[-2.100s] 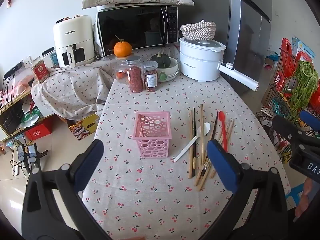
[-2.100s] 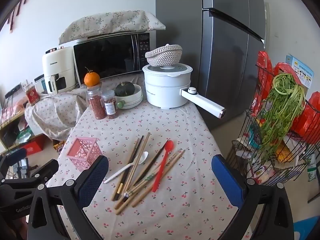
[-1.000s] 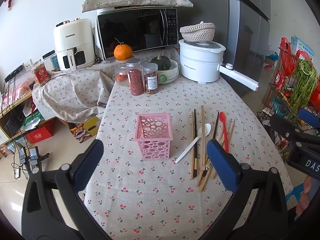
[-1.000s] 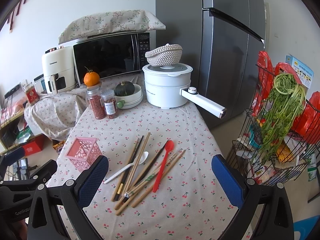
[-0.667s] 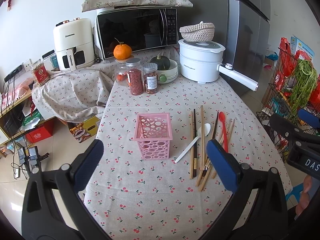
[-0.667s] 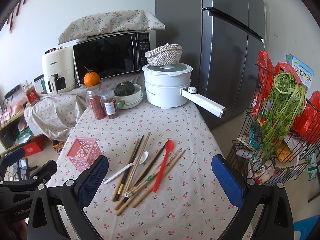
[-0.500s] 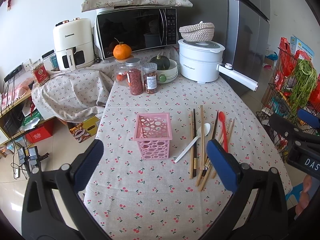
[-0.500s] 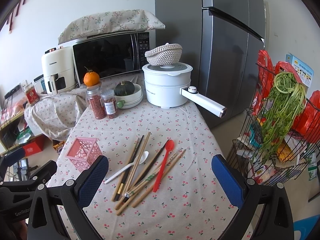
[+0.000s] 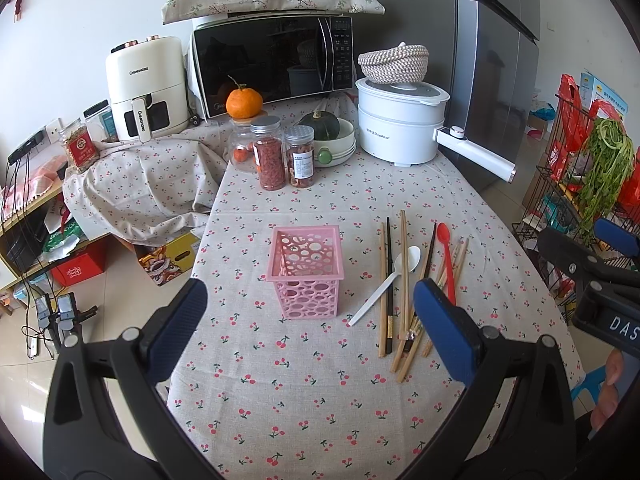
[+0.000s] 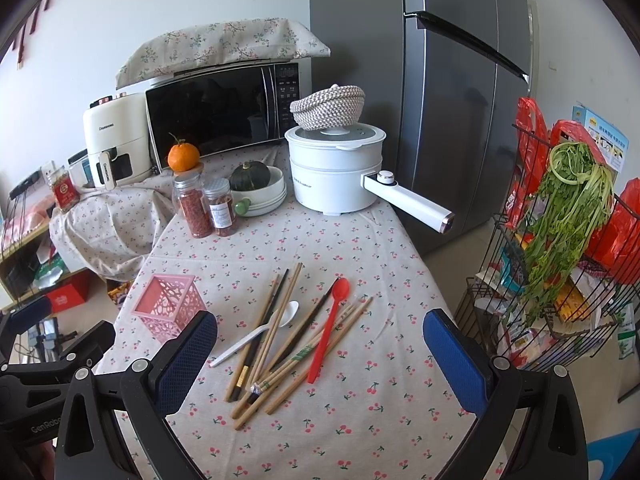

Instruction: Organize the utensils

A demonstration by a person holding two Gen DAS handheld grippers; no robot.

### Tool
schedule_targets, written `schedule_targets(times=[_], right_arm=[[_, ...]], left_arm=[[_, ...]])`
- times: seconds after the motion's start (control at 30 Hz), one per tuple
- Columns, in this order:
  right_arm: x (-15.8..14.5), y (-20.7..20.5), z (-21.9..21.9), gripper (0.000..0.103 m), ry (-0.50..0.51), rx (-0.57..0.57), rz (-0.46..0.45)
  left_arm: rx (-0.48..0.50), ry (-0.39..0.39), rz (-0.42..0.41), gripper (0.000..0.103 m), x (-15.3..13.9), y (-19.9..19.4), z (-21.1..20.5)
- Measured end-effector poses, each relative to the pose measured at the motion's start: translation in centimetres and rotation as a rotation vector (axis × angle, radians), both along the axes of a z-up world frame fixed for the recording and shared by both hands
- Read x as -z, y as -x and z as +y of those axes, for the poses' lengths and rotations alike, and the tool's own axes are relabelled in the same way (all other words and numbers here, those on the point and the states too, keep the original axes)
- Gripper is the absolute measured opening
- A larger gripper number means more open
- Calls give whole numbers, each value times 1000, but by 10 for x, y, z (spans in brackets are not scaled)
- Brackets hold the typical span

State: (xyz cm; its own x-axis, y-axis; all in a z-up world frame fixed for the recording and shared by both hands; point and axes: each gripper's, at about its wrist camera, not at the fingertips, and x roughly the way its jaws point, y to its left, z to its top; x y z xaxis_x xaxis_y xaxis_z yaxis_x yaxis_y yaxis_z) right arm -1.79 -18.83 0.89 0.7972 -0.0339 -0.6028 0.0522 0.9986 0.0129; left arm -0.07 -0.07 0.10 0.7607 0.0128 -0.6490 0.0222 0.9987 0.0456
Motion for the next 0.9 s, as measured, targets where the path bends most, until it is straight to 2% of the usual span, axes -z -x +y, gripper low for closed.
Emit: schedule_targets(times=[0.9], right_arm=[[2, -2, -1, 103, 16, 22, -1]], left_arm=[[-10, -16, -26, 103, -3, -5, -1]])
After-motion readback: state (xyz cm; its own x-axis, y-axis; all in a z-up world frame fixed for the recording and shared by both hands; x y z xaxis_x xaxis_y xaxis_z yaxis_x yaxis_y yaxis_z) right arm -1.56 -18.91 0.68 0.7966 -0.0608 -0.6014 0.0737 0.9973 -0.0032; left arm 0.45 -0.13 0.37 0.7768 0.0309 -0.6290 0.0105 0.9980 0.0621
